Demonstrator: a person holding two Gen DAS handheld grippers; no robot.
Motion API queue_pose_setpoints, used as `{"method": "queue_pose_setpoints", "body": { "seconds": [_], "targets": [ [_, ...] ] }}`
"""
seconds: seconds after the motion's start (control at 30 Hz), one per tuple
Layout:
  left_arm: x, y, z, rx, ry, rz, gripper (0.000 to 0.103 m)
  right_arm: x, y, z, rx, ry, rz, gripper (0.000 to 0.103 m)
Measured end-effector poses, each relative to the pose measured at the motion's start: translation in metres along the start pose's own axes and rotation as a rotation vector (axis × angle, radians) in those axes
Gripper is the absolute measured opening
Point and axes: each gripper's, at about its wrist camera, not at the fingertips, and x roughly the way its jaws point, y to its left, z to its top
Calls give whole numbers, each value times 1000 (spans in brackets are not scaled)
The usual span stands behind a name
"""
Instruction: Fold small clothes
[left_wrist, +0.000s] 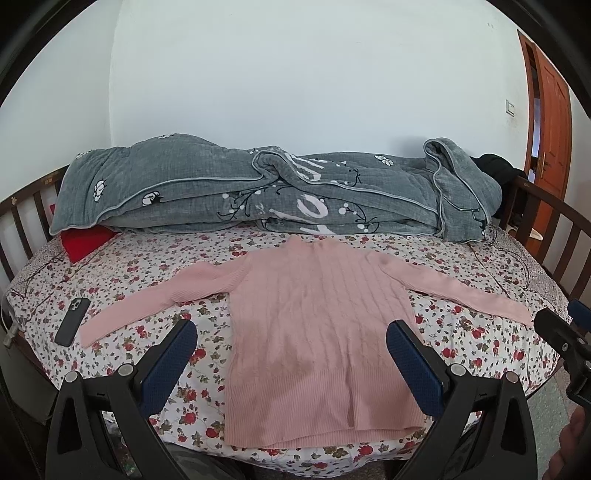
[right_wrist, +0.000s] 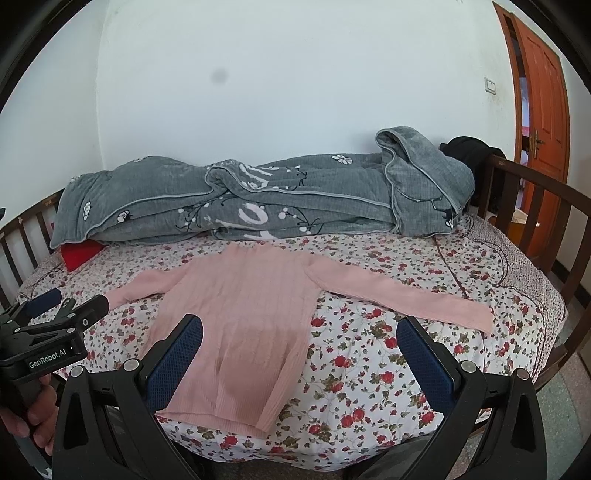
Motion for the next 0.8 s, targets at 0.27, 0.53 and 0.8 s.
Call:
{"method": "queue_pose_setpoints", "body": {
  "seconds": [0.27,0.53,0.8],
  "targets": [
    [-3,-4,0,17,-10,7,103,-3,2,-1,1,-7,5,103],
    [-7,-3,0,17,-18,-3,103,-4,5,-1,-6,-11,7,103],
    [-8,1,-1,26,-38,-12,103,-5,8,-2,-13,-14,7,103]
  ]
}}
